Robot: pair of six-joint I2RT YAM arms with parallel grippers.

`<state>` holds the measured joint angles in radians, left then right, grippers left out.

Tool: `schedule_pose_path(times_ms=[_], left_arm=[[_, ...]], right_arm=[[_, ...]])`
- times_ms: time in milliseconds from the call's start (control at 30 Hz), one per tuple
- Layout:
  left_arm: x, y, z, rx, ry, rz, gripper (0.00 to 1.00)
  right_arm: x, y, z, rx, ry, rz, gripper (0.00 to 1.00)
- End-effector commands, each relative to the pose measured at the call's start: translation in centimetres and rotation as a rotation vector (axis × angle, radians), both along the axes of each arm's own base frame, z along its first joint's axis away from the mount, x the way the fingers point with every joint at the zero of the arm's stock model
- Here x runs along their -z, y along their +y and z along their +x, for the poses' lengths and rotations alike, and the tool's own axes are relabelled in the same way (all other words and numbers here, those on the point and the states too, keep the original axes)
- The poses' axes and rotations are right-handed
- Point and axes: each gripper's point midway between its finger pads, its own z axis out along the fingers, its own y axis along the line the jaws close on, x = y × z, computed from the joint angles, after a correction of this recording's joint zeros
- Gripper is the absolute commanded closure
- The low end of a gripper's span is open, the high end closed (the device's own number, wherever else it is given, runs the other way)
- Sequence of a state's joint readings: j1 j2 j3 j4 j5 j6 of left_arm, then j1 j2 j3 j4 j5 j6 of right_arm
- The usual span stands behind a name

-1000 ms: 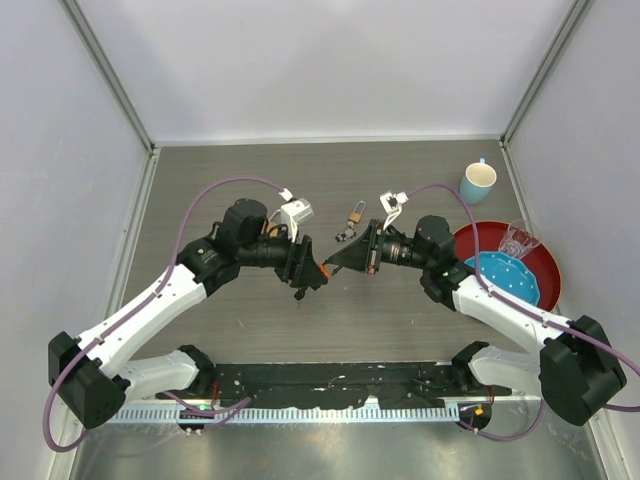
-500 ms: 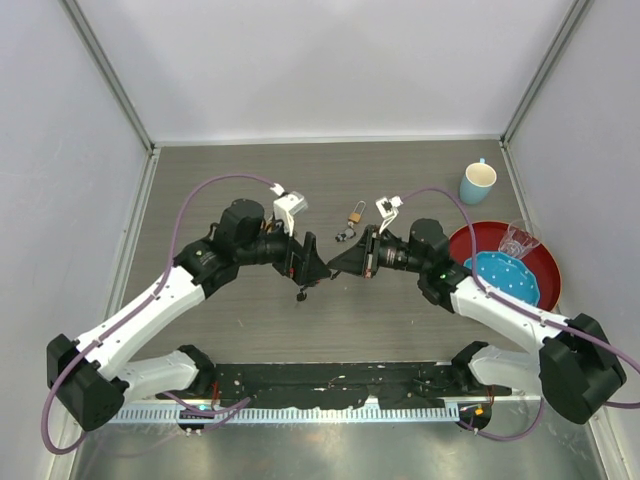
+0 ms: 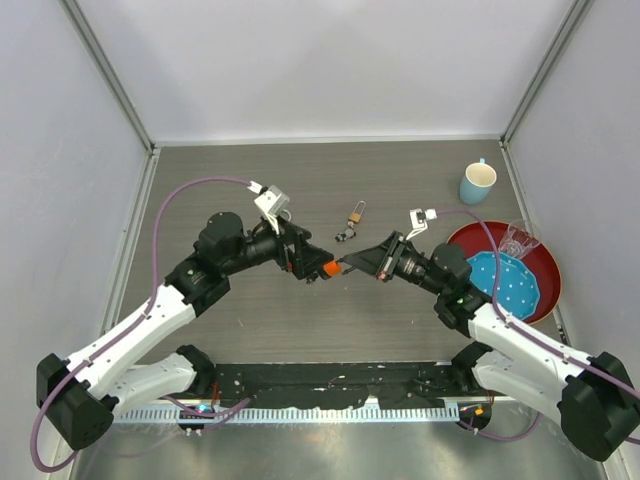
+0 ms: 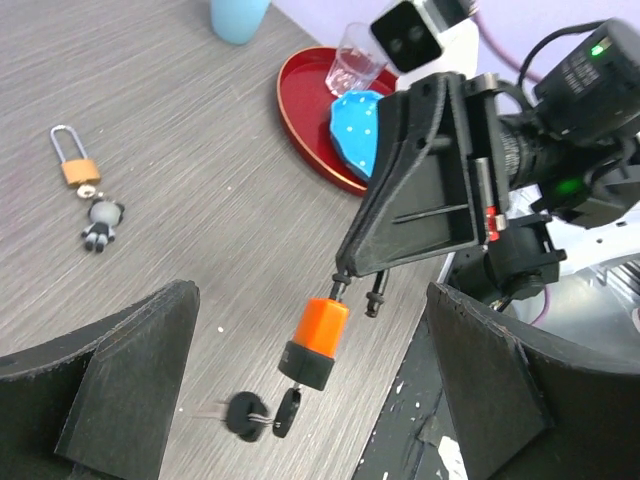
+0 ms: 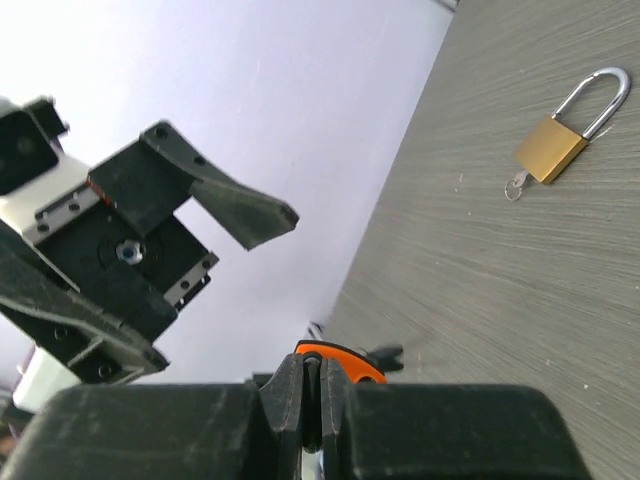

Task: Lock with the key
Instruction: Pick up the lock from the center of the board.

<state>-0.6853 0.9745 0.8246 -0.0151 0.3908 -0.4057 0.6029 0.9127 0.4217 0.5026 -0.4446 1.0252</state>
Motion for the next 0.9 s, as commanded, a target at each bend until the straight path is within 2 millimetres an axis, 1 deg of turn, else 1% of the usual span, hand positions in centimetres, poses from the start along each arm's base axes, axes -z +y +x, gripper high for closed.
schedule_pose_path(times_ms=[0, 33, 67, 100, 133, 167, 233, 267, 300, 367, 433, 533, 567, 633, 667, 733, 800, 867], left_arm=[[-3.7, -1.0, -0.9, 0.084, -0.122, -0.128, 0.00], [-3.7, -1.2, -1.2, 0.104, -0.115, -0.140, 0.00], [-4.0, -1.5, -1.3, 0.121, -0.127, -0.155, 0.00], [-3.8, -1.7, -1.7, 0.152, -0.121, -0.158, 0.01], [-3.8, -1.9, -1.8, 0.162, -0.119, -0.163, 0.02], [-3.8, -2.1, -1.8, 0.171, -0.115, -0.167, 0.03], [-3.3, -2.3, -1.9, 0.183, -0.102, -0.171, 0.03], [-3.6, -2.4, -2.0, 0.194, -0.111, -0.188, 0.03], [-3.1, -2.5, -1.9, 0.194, -0.100, -0.186, 0.03], [-2.7, -2.6, -1.7, 0.190, -0.088, -0.188, 0.04], [-2.1, -2.8, -1.7, 0.195, -0.071, -0.187, 0.06], [-1.6, -3.1, -1.6, 0.204, -0.058, -0.193, 0.11], [-1.4, -3.2, -1.6, 0.205, -0.056, -0.194, 0.16], [-1.3, -3.3, -1.5, 0.208, -0.054, -0.204, 0.21], [-1.1, -3.3, -1.6, 0.211, -0.049, -0.207, 0.26], [-1.1, -3.3, -1.6, 0.211, -0.048, -0.217, 0.30], [-1.0, -3.4, -1.6, 0.211, -0.047, -0.223, 0.32], [-1.0, -3.5, -1.7, 0.219, -0.045, -0.227, 0.35]], right_arm=[[-4.9, -1.1, 0.1, 0.063, 0.009, 0.267, 0.98], [-5.7, -1.3, -0.1, 0.058, 0.021, 0.317, 0.98], [-5.9, -1.4, -0.2, 0.056, 0.024, 0.337, 0.99], [-5.7, -1.6, -0.3, 0.061, 0.034, 0.354, 0.98], [-6.3, -1.9, -0.4, 0.060, 0.023, 0.391, 0.99], [-6.5, -2.1, -0.5, 0.060, 0.040, 0.413, 0.98], [-6.7, -2.1, -0.6, 0.059, 0.051, 0.418, 0.98], [-7.1, -2.1, -0.6, 0.055, 0.054, 0.426, 0.99], [-7.5, -2.1, -0.8, 0.048, 0.047, 0.432, 0.98], [-8.2, -2.1, -0.9, 0.040, 0.046, 0.441, 0.98], [-8.5, -2.1, -0.9, 0.038, 0.044, 0.442, 0.99], [-8.8, -2.3, -1.0, 0.043, 0.040, 0.447, 0.99], [-9.0, -2.3, -0.9, 0.048, 0.037, 0.450, 0.99], [-9.1, -2.5, -1.0, 0.053, 0.034, 0.450, 0.99], [-9.2, -2.5, -0.9, 0.056, 0.031, 0.447, 0.98], [-9.2, -2.5, -0.9, 0.058, 0.029, 0.442, 0.98], [-9.3, -2.5, -0.9, 0.058, 0.031, 0.445, 0.98], [-9.5, -2.6, -0.9, 0.061, 0.027, 0.451, 0.98]])
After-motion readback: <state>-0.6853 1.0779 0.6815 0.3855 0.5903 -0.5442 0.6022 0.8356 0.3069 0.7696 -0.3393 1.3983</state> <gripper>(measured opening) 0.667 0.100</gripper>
